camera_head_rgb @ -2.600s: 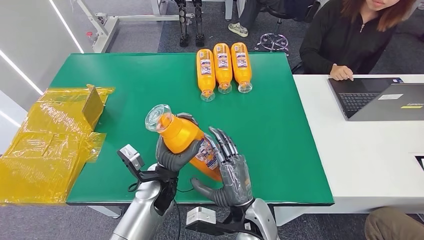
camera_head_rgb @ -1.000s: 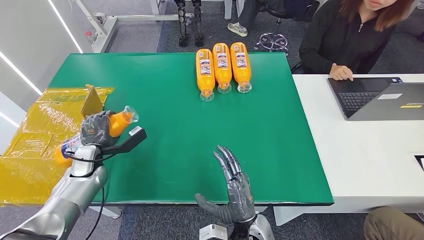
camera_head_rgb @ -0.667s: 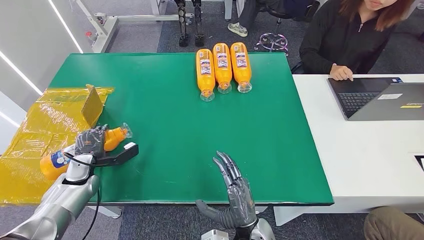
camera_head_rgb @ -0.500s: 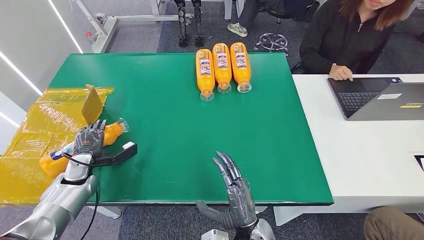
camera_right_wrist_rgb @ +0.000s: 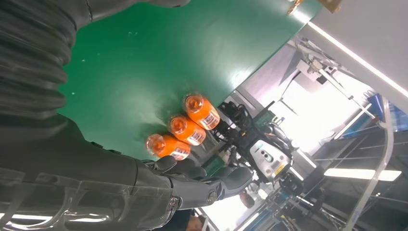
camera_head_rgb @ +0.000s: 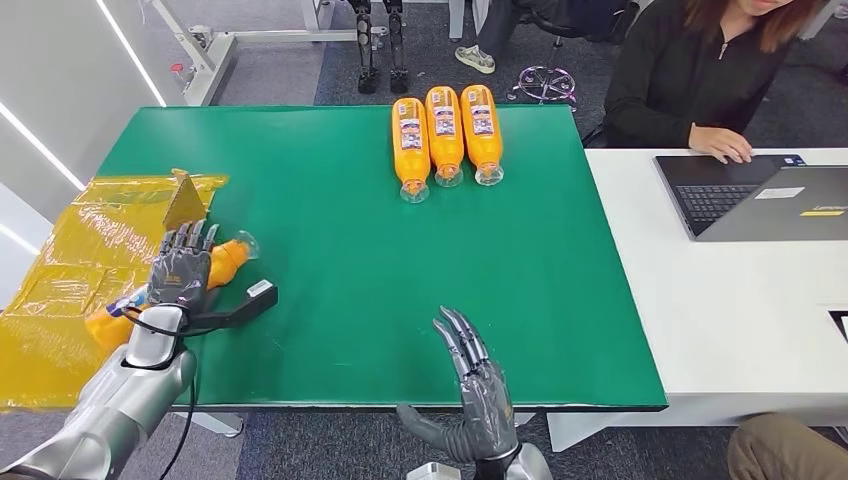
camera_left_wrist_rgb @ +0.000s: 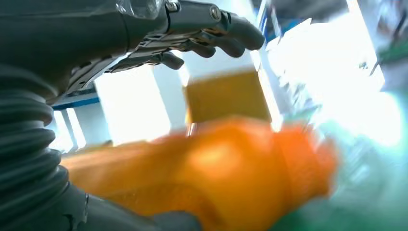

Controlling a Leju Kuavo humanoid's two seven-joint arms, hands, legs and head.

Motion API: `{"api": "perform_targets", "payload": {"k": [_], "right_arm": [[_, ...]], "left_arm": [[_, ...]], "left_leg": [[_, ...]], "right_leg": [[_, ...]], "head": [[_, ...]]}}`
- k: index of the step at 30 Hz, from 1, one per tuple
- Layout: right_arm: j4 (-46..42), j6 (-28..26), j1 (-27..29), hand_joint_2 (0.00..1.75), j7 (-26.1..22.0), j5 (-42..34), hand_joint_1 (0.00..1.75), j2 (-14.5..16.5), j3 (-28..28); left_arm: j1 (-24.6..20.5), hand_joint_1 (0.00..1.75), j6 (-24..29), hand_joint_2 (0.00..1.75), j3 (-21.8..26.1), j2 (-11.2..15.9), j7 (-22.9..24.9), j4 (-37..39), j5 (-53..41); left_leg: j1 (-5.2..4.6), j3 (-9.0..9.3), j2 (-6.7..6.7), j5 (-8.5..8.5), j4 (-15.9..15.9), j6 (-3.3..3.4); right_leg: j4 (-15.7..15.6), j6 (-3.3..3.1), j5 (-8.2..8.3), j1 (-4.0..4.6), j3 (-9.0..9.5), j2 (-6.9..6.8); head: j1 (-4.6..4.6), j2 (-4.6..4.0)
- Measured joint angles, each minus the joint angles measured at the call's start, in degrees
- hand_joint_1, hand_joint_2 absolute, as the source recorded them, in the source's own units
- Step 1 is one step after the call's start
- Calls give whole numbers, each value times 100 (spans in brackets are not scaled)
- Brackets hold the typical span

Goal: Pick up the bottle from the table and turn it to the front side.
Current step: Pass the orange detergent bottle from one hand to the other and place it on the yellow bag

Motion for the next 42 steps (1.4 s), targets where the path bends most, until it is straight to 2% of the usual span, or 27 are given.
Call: {"api": "perform_targets", "payload": {"k": [2,4,7,10,13,17,22,25,29,31,35,42], "right_arm": [[-14,-38,3,175,38,7,0,0,-5],[-42,-56,2,175,67,8,0,1,-16],[-87,-88,5,175,82,6,0,1,-69],[-138,-135,28,175,80,4,0,0,-138],[-210,-209,84,175,31,-13,0,-6,-214],[-330,-242,105,175,-146,-208,0,-23,-382],[-531,-327,105,175,-361,-490,0,-59,-654],[-674,-405,152,175,-461,-620,0,-104,-794],[-1099,-522,423,175,-641,-814,0,-173,-1092],[-1335,-494,529,175,-683,-831,0,-177,-1245],[-1713,-354,631,175,-821,-1042,0,-202,-1633],[-2010,-292,802,175,-1113,-1562,0,-413,-2164]], "left_arm": [[5,0,413,175,142,-60,-460,-72,162],[33,0,640,175,364,-168,-1135,-218,489],[161,0,743,175,800,-402,-2286,-604,1077],[354,0,734,175,1093,-649,-2933,-1037,1437],[701,0,429,175,1258,-926,-3739,-1652,2290],[1409,0,-635,175,1212,-1255,-4551,-2883,4310],[2009,0,-1856,175,465,-1391,-4696,-4277,7091],[2189,0,-2646,175,101,-1499,-4702,-4810,7886],[2388,0,-3992,175,-67,-1918,-4703,-5104,8452],[2469,0,-4221,175,-103,-2129,-4703,-5105,8483],[2597,0,-4319,175,-172,-2425,-4702,-5104,8495],[2626,0,-4479,175,-179,-2623,-4703,-5106,8621]], "left_leg": [[-1,0,-1,0,0,0],[-2,0,-1,0,1,0],[-3,-1,-2,0,1,0],[-5,0,-2,-1,2,0],[-16,0,-1,-3,2,-2],[-18,-1,0,-9,2,-5],[-18,-2,-5,-12,2,-3],[-19,0,-6,-12,3,-3],[-21,-1,-18,-13,3,-3],[-23,0,-13,-16,3,-2],[-24,1,-11,-17,4,-1],[-24,2,-12,-16,4,-2]], "right_leg": [[0,0,0,-1,0,-1],[-1,0,0,-1,1,-2],[-1,1,1,-2,2,-2],[-2,1,1,-3,3,-2],[-3,1,0,-3,2,-1],[-4,2,-1,-3,0,1],[-7,6,-4,-2,3,-7],[-7,7,-5,-3,5,-12],[-8,13,-8,-6,11,-22],[-8,13,-8,-8,10,-17],[-9,13,-8,-8,10,-16],[-9,13,-8,-7,11,-17]], "head": [[0,0],[-1,-1],[-1,-1],[-1,0],[-1,0],[-1,0],[-1,-1],[-2,-1],[1,-1],[-2,-1],[-1,-1],[-2,0]]}}
